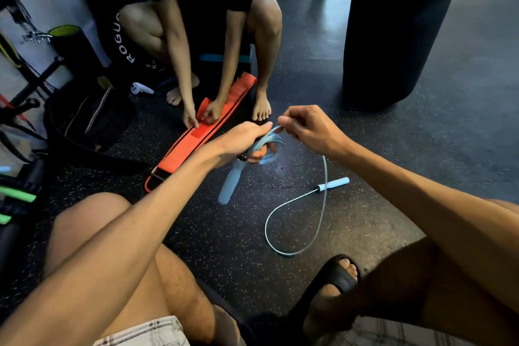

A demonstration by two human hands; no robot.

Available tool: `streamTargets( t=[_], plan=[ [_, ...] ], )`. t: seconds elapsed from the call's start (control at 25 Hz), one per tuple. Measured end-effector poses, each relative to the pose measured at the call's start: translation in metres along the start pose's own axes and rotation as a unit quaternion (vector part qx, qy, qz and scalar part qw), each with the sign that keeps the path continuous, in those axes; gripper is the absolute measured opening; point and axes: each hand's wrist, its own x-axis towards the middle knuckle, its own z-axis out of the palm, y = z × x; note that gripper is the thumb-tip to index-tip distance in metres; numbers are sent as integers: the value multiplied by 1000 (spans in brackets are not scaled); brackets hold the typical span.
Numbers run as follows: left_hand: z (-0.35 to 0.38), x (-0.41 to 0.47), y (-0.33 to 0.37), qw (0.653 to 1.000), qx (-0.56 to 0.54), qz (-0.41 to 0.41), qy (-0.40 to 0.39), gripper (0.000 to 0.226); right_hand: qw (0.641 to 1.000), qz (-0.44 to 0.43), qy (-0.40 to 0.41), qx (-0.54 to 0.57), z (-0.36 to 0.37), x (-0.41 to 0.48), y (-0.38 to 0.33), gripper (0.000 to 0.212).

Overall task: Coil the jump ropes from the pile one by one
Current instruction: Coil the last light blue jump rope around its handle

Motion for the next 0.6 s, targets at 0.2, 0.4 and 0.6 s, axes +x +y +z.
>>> streamTargets(
  t=[0.2,0.4,0.6],
  plan=[
    [-8,-5,9,968,-238,13,-85,44,990,78,16,119,1,-2,6,29],
    [-16,-5,16,877,-471,90,-18,37,967,179,-96,154,6,-9,15,25],
    [-38,3,11,802,-552,129,190,40,929,227,-247,158,14,-22,15,22]
  ],
)
